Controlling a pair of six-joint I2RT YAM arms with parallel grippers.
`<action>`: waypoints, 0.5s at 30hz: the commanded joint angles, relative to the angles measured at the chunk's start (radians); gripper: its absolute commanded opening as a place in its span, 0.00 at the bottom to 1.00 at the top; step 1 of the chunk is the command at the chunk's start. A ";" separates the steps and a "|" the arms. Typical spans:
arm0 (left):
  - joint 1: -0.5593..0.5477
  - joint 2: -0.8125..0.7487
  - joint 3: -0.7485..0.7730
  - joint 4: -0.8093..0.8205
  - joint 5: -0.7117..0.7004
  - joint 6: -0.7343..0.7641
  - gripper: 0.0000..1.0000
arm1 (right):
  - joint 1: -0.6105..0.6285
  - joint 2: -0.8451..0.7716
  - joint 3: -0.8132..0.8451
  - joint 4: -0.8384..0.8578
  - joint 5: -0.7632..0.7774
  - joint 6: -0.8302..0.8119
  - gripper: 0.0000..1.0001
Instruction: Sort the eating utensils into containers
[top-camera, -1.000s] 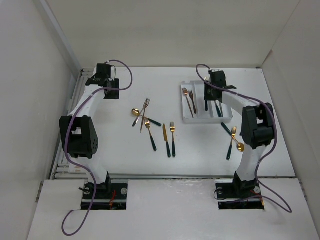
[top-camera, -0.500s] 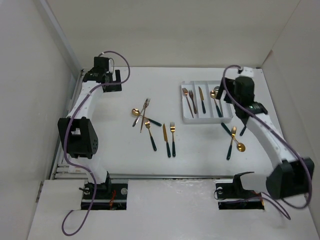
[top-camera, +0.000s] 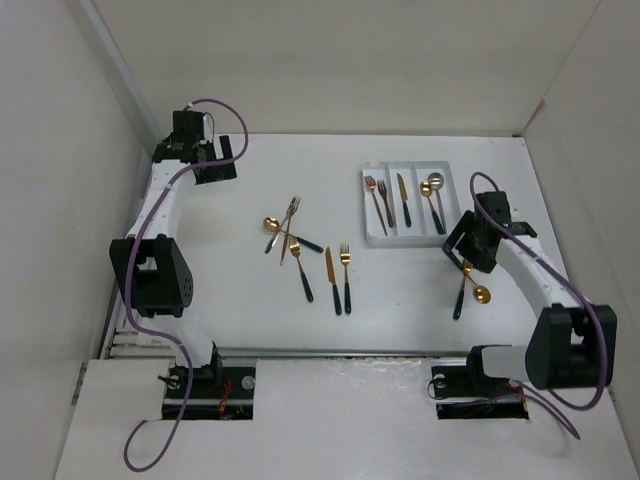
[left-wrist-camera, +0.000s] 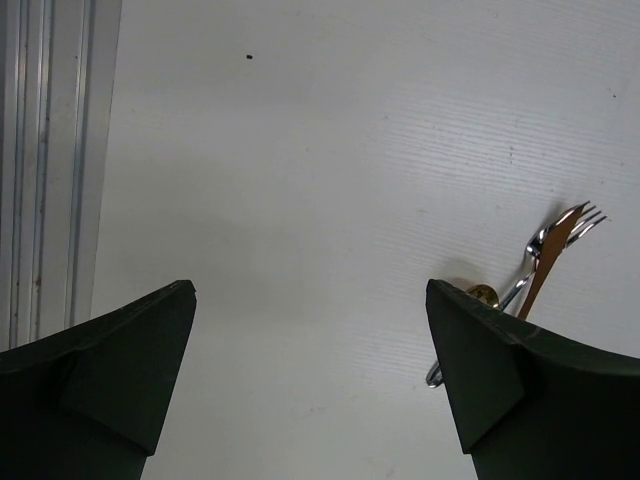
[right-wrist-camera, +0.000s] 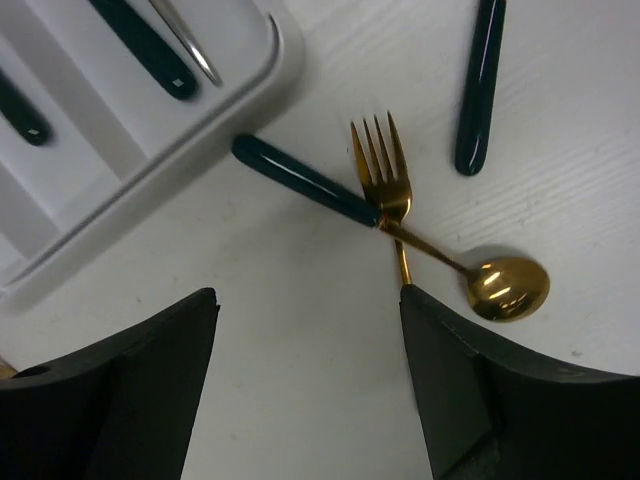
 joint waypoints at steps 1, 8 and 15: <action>0.007 -0.051 0.036 -0.014 0.026 -0.013 1.00 | -0.037 0.066 0.068 -0.092 -0.112 0.111 0.79; 0.007 -0.051 0.036 -0.023 0.033 0.008 1.00 | -0.037 0.068 0.049 0.011 -0.121 0.159 0.80; 0.027 -0.030 0.036 -0.023 0.093 0.019 1.00 | 0.263 0.111 0.128 0.014 -0.206 -0.099 0.83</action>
